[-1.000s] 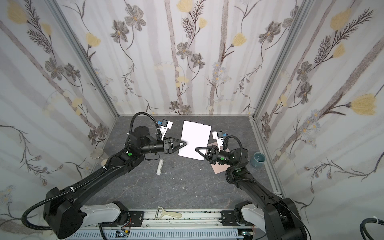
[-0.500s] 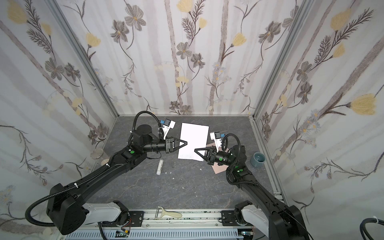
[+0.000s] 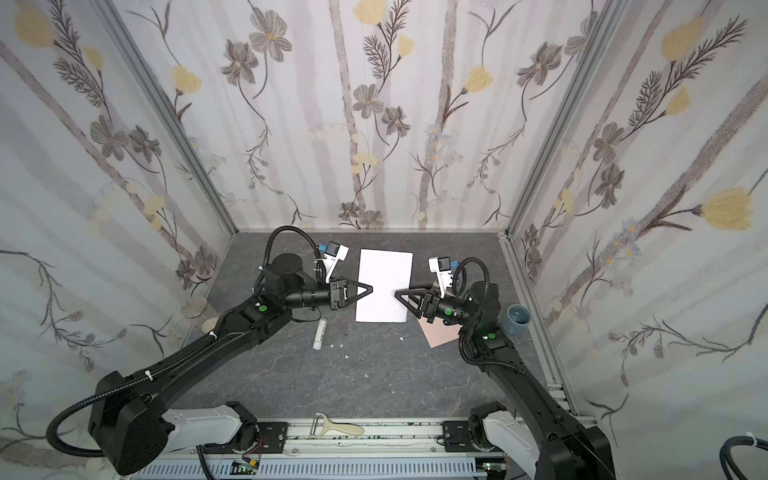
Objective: Place the letter into the envelope and seal it
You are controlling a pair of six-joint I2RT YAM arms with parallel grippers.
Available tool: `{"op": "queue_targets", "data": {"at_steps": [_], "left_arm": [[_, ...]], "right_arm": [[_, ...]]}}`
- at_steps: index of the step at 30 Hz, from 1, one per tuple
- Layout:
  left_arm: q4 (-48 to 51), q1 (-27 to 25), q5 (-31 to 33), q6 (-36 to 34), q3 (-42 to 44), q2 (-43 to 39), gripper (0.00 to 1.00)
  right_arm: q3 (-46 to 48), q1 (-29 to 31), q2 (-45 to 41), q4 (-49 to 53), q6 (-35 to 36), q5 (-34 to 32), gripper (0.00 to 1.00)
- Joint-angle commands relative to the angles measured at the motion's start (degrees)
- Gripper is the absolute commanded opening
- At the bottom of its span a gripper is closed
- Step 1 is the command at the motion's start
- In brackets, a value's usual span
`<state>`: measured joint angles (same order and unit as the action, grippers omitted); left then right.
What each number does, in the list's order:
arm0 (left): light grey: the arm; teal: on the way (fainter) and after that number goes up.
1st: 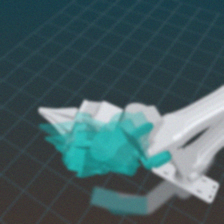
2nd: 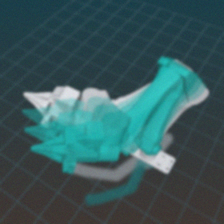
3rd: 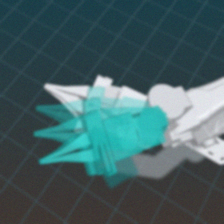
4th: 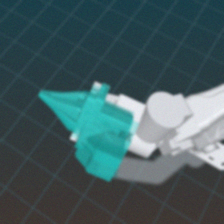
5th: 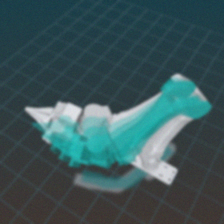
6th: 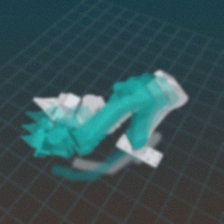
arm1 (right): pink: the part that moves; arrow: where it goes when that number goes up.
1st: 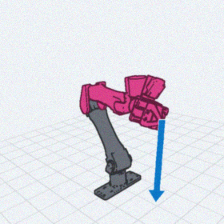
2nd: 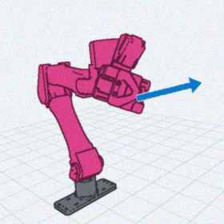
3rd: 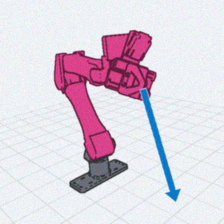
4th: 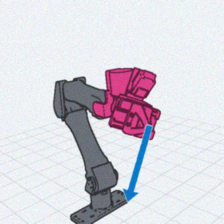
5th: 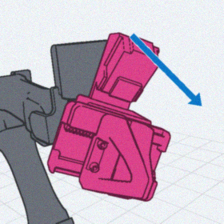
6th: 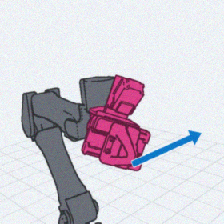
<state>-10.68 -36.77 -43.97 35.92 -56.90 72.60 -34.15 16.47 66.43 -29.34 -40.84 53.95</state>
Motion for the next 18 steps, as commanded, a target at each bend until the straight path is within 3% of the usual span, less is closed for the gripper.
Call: {"op": "queue_targets", "data": {"at_steps": [1,8,12,15,18], "left_arm": [[-1.28,-0.06,-0.14,0.20,-0.92,-0.28,0.00],[-1.71,-0.29,-1.26,1.73,-2.64,-0.34,0.00],[-1.80,-0.27,-1.64,2.04,-3.21,-0.28,0.00],[-1.80,-0.25,-1.41,1.81,-3.17,-0.31,0.00],[-1.81,-0.19,-0.82,1.53,-2.77,-0.28,0.00]], "right_arm": [[-0.38,0.05,0.88,-1.79,0.50,1.51,0.59],[-0.51,0.30,2.84,-6.44,-1.72,4.64,0.71],[-0.57,1.23,4.05,-10.00,-3.66,6.37,0.70],[-0.57,1.82,4.45,-12.76,-5.39,7.58,0.50],[-0.57,1.95,4.33,-13.98,-6.53,8.34,0.22]]}}
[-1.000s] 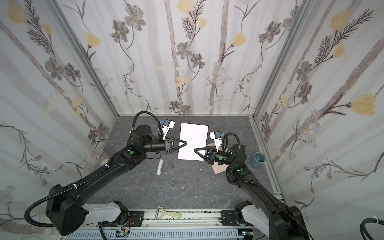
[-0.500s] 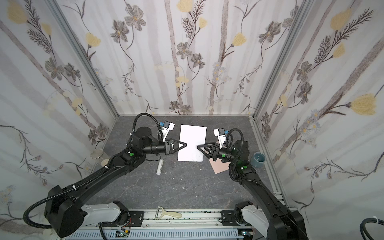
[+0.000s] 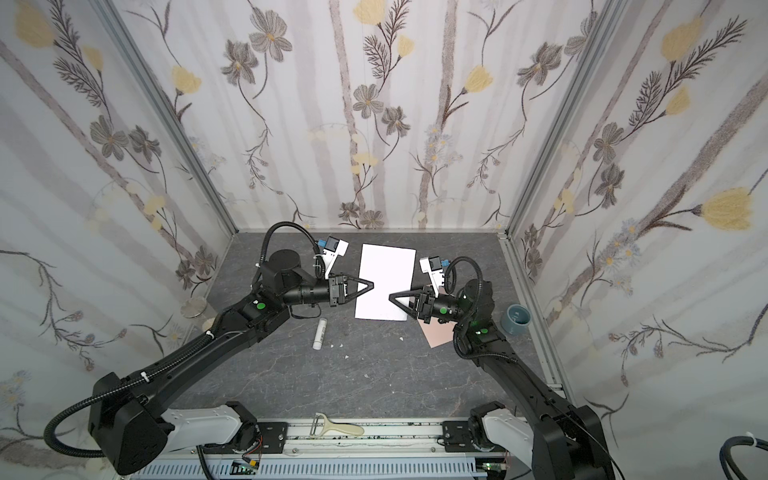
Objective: Place the letter into the envelope and seal it
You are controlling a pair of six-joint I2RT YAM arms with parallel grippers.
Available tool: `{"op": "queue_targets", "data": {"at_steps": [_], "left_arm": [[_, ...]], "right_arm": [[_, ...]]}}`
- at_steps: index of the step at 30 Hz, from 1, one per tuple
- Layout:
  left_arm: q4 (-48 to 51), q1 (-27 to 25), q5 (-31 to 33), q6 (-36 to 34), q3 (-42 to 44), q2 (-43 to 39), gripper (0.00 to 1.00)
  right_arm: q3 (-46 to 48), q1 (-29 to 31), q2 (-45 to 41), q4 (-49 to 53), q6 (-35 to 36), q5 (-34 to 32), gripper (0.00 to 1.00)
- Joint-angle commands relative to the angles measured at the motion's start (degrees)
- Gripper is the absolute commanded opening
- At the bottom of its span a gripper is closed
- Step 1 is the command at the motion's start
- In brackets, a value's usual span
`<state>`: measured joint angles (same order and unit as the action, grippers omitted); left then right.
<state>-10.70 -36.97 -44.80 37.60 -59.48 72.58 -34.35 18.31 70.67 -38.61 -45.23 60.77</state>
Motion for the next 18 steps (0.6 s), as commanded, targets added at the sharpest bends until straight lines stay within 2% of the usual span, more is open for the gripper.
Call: {"op": "queue_targets", "data": {"at_steps": [1,2,4,6,8,9,13,15,18], "left_arm": [[-1.72,0.00,0.20,-0.20,-0.03,-0.28,0.00],[-1.69,0.11,0.40,-0.32,0.08,-0.25,0.00],[-1.61,0.18,0.45,-0.42,0.58,-0.28,0.00],[-1.52,0.29,0.58,-0.21,1.06,-0.26,0.21],[-1.52,0.24,0.25,-0.14,1.69,-0.31,0.37],[-1.52,0.27,-0.05,-0.15,1.97,-0.25,0.39],[-1.43,0.32,-1.26,0.05,3.25,-0.26,0.38],[-1.47,0.27,-1.43,0.02,3.57,-0.32,0.31],[-1.43,0.27,-1.26,-0.21,3.35,-0.27,0.12]], "right_arm": [[-0.37,0.14,-0.09,-4.55,-2.05,1.52,0.10],[-0.28,0.14,-0.26,-4.43,-2.05,1.46,0.01],[-0.19,0.01,-0.51,-4.07,-1.80,1.10,0.00],[-0.06,0.00,-0.62,-3.84,-1.70,0.73,0.00],[-0.19,0.01,-0.62,-3.36,-1.59,0.10,0.00],[-0.28,-0.05,-0.63,-3.24,-1.61,-0.12,0.00],[-0.67,-0.28,-0.36,-3.13,-1.70,-0.40,0.00],[-0.94,-0.23,-0.27,-3.09,-1.70,-0.47,0.00],[-1.11,-0.26,-0.27,-2.93,-1.80,-0.23,0.00]]}}
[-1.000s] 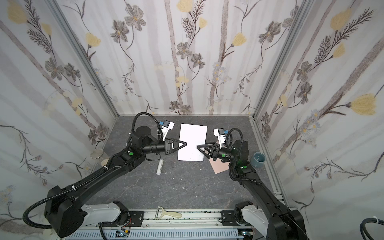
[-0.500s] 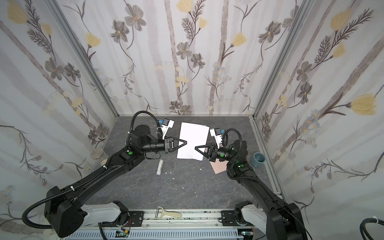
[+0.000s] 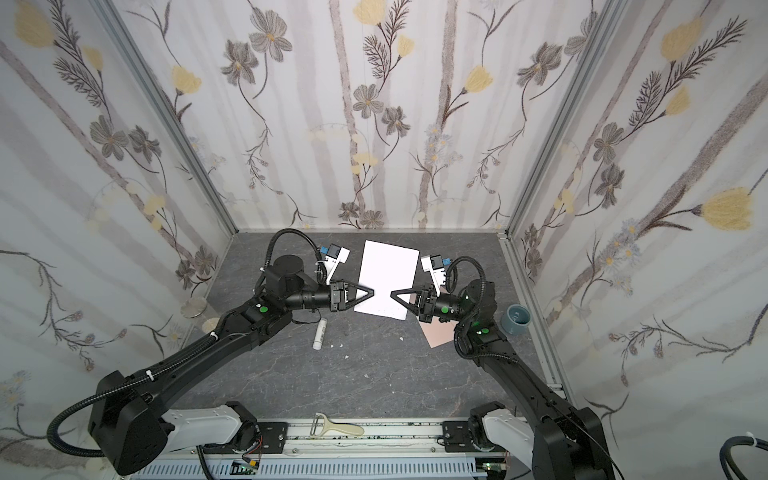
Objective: Place the letter into the envelope and seal it
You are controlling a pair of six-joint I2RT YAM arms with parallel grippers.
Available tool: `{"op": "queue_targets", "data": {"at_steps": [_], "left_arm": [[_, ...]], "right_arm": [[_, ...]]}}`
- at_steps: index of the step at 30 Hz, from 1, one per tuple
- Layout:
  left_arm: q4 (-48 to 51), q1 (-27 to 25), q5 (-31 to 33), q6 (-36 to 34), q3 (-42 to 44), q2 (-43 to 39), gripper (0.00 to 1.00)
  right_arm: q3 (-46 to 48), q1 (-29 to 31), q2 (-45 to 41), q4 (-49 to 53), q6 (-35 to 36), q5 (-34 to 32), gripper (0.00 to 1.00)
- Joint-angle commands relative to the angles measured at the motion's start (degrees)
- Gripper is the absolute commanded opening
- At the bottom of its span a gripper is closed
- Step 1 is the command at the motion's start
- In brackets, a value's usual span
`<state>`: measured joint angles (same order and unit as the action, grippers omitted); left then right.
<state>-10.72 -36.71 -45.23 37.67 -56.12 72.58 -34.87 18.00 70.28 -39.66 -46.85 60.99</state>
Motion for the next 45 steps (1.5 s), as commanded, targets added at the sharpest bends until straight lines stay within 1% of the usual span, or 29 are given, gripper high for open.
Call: {"op": "queue_targets", "data": {"at_steps": [1,2,3,4,5,6,7,11,15,19,21,24,26,29,31,36,41,45], "left_arm": [[-1.41,0.04,-0.82,-0.40,-0.12,-0.28,0.05],[-1.41,0.02,-0.84,-0.52,-0.30,-0.31,0.00],[-1.41,0.01,-0.62,-0.72,-0.47,-0.32,0.00],[-1.41,-0.04,-0.16,-0.91,-0.48,-0.31,0.00],[-1.41,-0.04,0.42,-1.09,-0.40,-0.29,0.00],[-1.36,-0.03,0.85,-1.54,-0.27,-1.75,0.00],[-1.25,-0.04,1.54,-2.09,0.06,-2.05,0.00],[1.21,-0.36,6.53,-5.55,1.66,-3.63,0.00],[6.89,-2.52,13.69,-11.80,0.98,-3.57,0.00],[11.05,-5.76,18.67,-16.91,-0.28,-1.83,0.00],[11.92,-7.11,20.66,-18.55,-0.61,-1.28,0.00],[13.00,-8.68,22.68,-20.95,-1.22,-0.82,0.00],[14.52,-10.09,25.09,-22.97,-1.93,-0.68,0.00],[16.53,-11.93,28.87,-25.58,-2.74,-0.69,0.00],[17.50,-12.63,30.80,-26.85,-3.18,0.70,0.00],[18.63,-13.88,34.54,-29.17,-4.23,1.61,0.00],[18.89,-13.86,37.28,-29.97,-5.21,2.04,0.00],[18.89,-14.00,39.02,-30.86,-5.42,1.34,0.00]], "right_arm": [[-0.63,0.18,0.12,-1.75,-0.17,-0.42,0.00],[-0.64,0.13,0.05,-1.66,-0.09,-0.35,0.02],[-0.63,0.15,0.04,-1.42,0.13,-0.41,0.17],[-0.64,0.11,-0.12,-0.83,0.42,-0.63,0.35],[-0.60,0.04,-0.38,0.15,1.12,-1.15,0.48],[-0.76,-0.04,-0.77,1.59,2.01,-1.69,0.56],[-1.05,-0.51,-1.30,3.78,3.38,-2.48,0.59],[-3.09,-3.69,-4.15,12.52,8.12,-5.24,0.62],[-5.92,-6.93,-7.00,19.88,12.10,-9.55,0.65],[-13.82,-7.45,-6.79,30.22,17.79,-15.89,0.67],[-17.10,-7.41,-6.11,32.37,18.84,-18.45,0.67],[-21.04,-7.45,-3.87,33.11,19.09,-20.22,0.66],[-24.63,-7.45,-1.12,35.27,19.17,-20.98,0.64],[-29.63,-7.30,3.41,38.17,19.16,-21.59,0.55],[-32.01,-7.11,5.50,39.67,19.21,-21.62,0.50],[-35.77,-4.60,9.33,44.22,22.03,-23.57,0.44],[-34.92,-2.85,10.05,46.03,23.36,-26.19,0.40],[-32.97,-2.31,10.65,45.28,23.34,-25.84,0.39]]}}
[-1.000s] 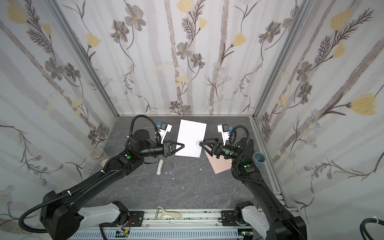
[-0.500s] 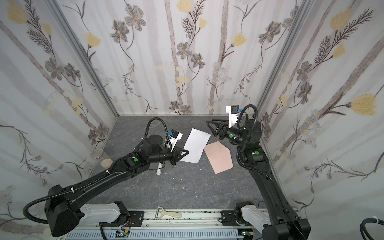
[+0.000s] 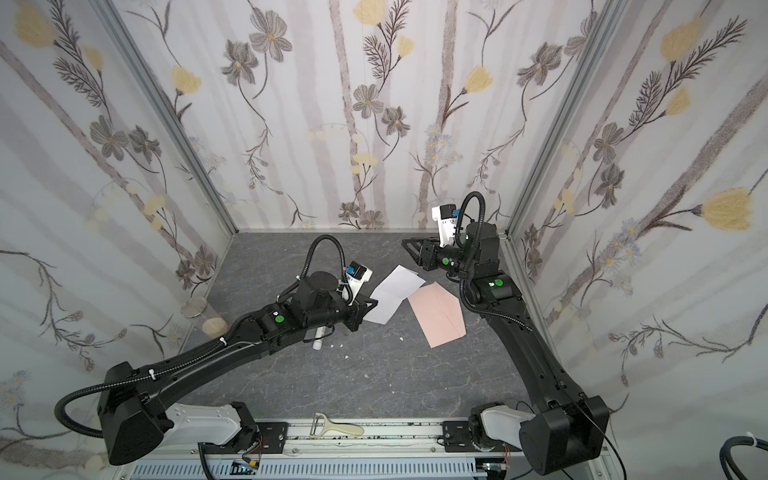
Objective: Place the letter into the envelope and seal it
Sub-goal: 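Open the right gripper and draw it back while the left gripper holds the letter, then bring the right gripper back and grasp the letter's free edge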
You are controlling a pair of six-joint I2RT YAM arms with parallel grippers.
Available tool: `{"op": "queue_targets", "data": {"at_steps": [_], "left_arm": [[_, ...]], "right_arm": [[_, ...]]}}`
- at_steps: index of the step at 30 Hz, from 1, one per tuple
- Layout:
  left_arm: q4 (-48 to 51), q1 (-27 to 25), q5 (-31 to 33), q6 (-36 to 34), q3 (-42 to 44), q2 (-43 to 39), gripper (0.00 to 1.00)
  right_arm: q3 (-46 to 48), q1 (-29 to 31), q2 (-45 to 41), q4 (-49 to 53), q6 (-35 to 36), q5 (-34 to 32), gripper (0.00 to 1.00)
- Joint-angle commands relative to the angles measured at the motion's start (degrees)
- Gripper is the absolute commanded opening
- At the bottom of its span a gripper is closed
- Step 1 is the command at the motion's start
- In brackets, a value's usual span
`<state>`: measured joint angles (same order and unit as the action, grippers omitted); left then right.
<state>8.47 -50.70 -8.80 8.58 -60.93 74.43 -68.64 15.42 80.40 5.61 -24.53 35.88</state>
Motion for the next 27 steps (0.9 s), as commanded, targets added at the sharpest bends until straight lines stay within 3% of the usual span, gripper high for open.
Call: {"op": "queue_targets", "data": {"at_steps": [1,27], "left_arm": [[-0.30,0.06,2.88,-1.96,-0.56,-0.73,0.00],[-0.47,-0.01,10.19,-0.78,-0.88,-1.81,0.00]], "right_arm": [[1.05,0.40,0.61,-0.43,0.94,-0.79,0.39],[8.06,3.59,-0.35,-3.08,-1.36,0.11,0.30]]}}
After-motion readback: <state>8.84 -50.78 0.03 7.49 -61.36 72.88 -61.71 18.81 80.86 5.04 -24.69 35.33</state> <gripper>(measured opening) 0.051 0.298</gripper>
